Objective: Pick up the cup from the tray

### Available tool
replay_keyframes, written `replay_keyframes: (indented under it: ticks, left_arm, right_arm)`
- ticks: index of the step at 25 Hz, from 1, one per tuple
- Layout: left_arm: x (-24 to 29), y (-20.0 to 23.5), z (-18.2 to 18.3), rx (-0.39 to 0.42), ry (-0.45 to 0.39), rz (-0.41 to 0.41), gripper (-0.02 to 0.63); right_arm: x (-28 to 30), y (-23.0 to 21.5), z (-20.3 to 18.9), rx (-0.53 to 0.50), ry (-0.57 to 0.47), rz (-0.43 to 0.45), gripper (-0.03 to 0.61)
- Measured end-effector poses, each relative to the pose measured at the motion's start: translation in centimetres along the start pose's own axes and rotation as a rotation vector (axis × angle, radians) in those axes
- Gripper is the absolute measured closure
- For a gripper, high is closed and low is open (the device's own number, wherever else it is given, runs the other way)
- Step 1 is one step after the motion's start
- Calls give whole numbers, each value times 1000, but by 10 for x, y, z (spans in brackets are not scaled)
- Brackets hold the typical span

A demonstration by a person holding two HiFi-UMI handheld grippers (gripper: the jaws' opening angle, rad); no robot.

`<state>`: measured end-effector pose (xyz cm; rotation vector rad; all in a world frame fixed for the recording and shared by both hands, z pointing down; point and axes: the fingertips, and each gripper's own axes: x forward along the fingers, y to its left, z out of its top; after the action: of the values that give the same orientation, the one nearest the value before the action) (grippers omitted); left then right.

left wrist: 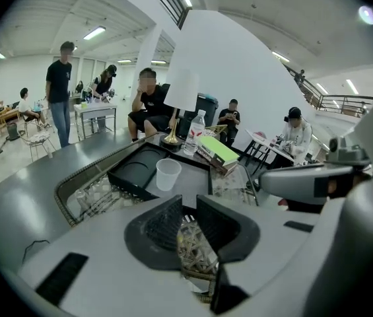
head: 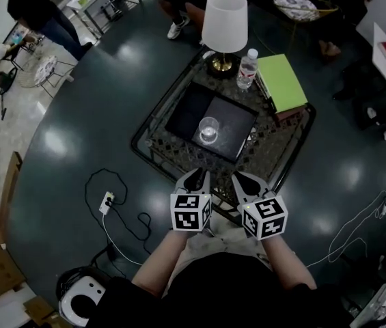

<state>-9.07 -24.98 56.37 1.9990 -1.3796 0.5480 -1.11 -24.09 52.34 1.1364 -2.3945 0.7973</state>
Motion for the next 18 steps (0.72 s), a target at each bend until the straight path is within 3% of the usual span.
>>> replay_keyframes:
  ticks: [2, 7, 18]
  left_arm:
    - [14, 4, 1, -3, 10, 1, 498]
    - [47, 13, 6, 7, 28, 16, 411]
    - [114, 32, 17, 61, 65, 52, 307]
  right_arm:
    - [7, -5, -2, 8, 11, 4, 568]
    - [23, -17, -4, 18, 38, 15, 568]
    - [48, -35, -5, 46, 76, 33, 568]
